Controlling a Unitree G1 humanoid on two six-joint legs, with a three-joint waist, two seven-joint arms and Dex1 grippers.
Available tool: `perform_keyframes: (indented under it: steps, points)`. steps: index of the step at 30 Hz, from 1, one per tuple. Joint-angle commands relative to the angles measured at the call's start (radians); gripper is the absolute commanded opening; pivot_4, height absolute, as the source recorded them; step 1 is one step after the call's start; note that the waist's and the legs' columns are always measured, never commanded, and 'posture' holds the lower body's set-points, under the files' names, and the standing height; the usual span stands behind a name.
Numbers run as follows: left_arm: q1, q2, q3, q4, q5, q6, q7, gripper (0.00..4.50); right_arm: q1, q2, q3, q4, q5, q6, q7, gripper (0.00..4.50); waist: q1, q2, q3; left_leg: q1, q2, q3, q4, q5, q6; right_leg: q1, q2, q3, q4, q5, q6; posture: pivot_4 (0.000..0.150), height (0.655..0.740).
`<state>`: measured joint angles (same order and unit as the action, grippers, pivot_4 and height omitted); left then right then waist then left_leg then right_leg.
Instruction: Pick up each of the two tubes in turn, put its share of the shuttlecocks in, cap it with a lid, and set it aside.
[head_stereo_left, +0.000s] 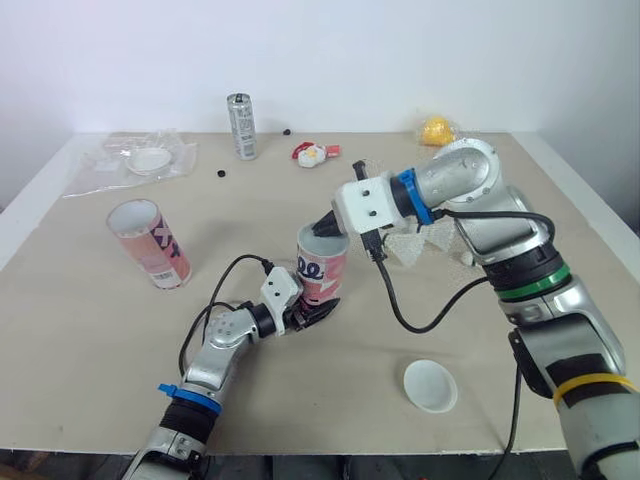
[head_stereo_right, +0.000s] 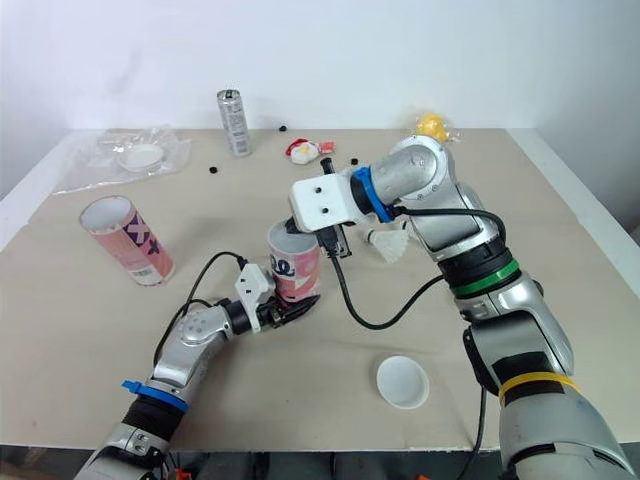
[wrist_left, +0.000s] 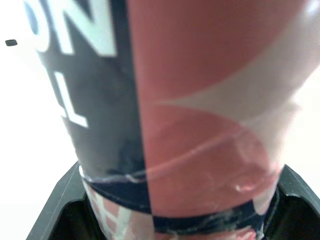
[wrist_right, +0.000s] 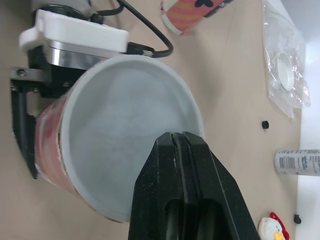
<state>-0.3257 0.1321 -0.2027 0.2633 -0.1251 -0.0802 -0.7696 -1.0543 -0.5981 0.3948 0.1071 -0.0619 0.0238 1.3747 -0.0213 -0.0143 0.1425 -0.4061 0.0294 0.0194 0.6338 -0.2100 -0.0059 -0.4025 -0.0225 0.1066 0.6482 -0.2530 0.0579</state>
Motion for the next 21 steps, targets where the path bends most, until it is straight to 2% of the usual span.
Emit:
perform_keyframes:
  steps: [1, 6, 10, 12, 13, 14, 16, 18, 21]
  points:
    - [0.021, -0.004, -0.029, 0.052, 0.014, 0.020, -0.003, 2.93, 0.063, -0.013, 0.083, -0.015, -0.018, 0.020, 0.083, 0.05, 0.000, 0.001, -0.001, 0.000, 0.000, 0.000, 0.000, 0.000, 0.000, 0.000, 0.000, 0.000, 0.000, 0.000, 0.001, 0.150, 0.7400]
    - [0.028, 0.000, -0.030, 0.045, 0.015, 0.020, -0.005, 2.93, 0.046, 0.009, 0.028, 0.015, 0.013, 0.017, 0.043, 0.05, -0.001, 0.002, -0.002, 0.001, 0.000, -0.001, 0.000, 0.000, 0.000, 0.001, 0.000, -0.001, 0.000, -0.001, 0.001, 0.150, 0.7400]
    - [0.029, 0.006, -0.026, 0.033, 0.012, 0.026, -0.008, 2.93, -0.006, 0.072, -0.144, 0.051, 0.161, 0.102, -0.046, 0.05, -0.002, 0.001, -0.001, 0.001, 0.000, -0.001, 0.000, 0.000, 0.000, 0.001, 0.000, -0.002, 0.000, -0.001, 0.000, 0.150, 0.7400]
    - [0.029, 0.012, -0.022, 0.024, 0.006, 0.031, -0.014, 2.93, -0.006, 0.084, -0.238, 0.011, 0.268, 0.215, -0.079, 0.05, 0.001, 0.000, 0.000, -0.002, 0.000, -0.002, 0.000, 0.000, 0.000, -0.001, 0.000, -0.002, 0.000, 0.001, -0.001, 0.150, 0.7400]
    - [0.029, 0.015, -0.021, 0.021, 0.004, 0.034, -0.017, 2.93, 0.002, 0.079, -0.278, -0.023, 0.325, 0.284, -0.087, 0.67, 0.002, 0.000, 0.000, -0.004, 0.000, -0.003, 0.000, 0.000, 0.000, -0.002, 0.000, -0.002, 0.000, 0.003, -0.005, 0.150, 0.7400]
    - [0.029, 0.019, -0.020, 0.019, 0.002, 0.035, -0.021, 2.93, 0.017, 0.070, -0.310, -0.062, 0.378, 0.349, -0.091, 0.98, 0.002, 0.000, 0.000, -0.005, -0.001, -0.004, 0.000, 0.000, 0.000, -0.002, 0.000, -0.002, 0.000, 0.003, -0.005, 0.150, 0.7400]
    - [0.028, 0.028, -0.021, 0.017, 0.000, 0.039, -0.029, 3.79, 0.053, 0.051, -0.357, -0.141, 0.460, 0.451, -0.108, 1.87, 0.003, 0.000, 0.000, -0.008, -0.002, -0.007, 0.000, -0.001, 0.001, -0.003, -0.001, -0.003, 0.000, 0.004, 0.001, 0.150, 0.7400]
    - [0.026, 0.038, -0.020, 0.013, -0.002, 0.044, -0.039, 4.50, 0.086, 0.039, -0.388, -0.204, 0.525, 0.540, -0.136, 2.90, 0.001, 0.000, 0.000, -0.009, -0.002, -0.009, 0.000, -0.002, 0.001, -0.003, -0.001, -0.005, -0.001, 0.002, 0.000, 0.150, 0.7400]
    - [0.031, 0.079, -0.020, -0.024, -0.016, 0.078, -0.079, 4.50, 0.227, -0.045, -0.434, -0.362, 0.629, 0.689, -0.151, 4.46, 0.000, 0.000, 0.000, -0.009, -0.001, -0.012, 0.000, -0.003, 0.002, -0.003, 0.000, -0.008, -0.001, 0.001, -0.002, 0.150, 0.7400]
